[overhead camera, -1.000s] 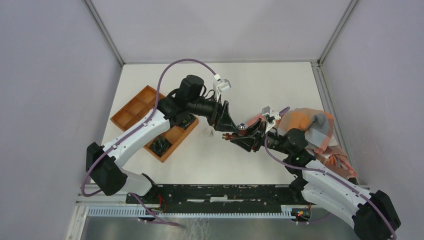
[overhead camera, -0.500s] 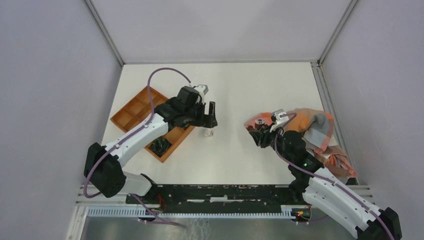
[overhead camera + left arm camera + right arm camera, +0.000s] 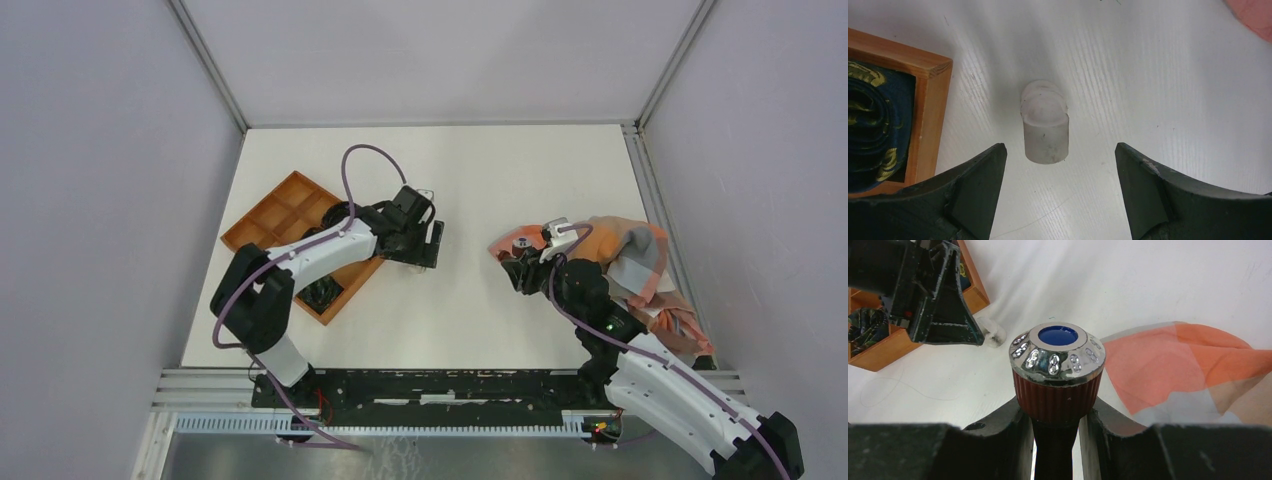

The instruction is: Install the water faucets

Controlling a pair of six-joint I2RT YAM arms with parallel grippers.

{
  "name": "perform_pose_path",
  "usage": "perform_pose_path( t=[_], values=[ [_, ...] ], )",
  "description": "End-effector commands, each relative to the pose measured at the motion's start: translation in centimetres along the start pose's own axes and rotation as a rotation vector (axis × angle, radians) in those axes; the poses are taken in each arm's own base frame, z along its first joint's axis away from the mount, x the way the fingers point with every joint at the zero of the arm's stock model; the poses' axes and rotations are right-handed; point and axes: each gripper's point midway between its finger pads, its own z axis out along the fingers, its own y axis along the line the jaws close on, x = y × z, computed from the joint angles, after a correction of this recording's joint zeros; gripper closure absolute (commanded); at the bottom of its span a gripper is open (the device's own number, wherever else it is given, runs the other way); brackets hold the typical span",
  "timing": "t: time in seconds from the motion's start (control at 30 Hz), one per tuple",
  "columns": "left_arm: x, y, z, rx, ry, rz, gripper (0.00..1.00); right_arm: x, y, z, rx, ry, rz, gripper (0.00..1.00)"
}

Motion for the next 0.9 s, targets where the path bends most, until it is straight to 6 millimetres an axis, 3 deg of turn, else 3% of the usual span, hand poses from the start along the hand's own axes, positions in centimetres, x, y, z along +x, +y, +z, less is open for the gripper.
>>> perform_pose_path(
  t=[0.0, 0.17, 0.57, 0.87],
  values=[
    [-2.3, -0.5, 0.7, -0.004, -0.062, -0.012, 0.14, -3.7, 0.7, -0.2, -0.012, -0.100, -0.005, 1.00],
    [-2.5, 0.0, 1.7, -0.036, -0.062, -0.002, 0.16, -3.5, 1.0, 0.0, -0.027, -0.085, -0.010, 1.00],
    [-0.4, 0.8, 4.0, -0.071, 0.026, 0.027, 0.37, -3.7, 1.5, 0.1, -0.049, -0.093, -0.003, 1.00],
    [-0.5, 0.9, 4.7, -0.078, 0.025, 0.027, 0.52, -3.8, 1.7, 0.1, -0.065, -0.094, -0.002, 1.00]
  ],
)
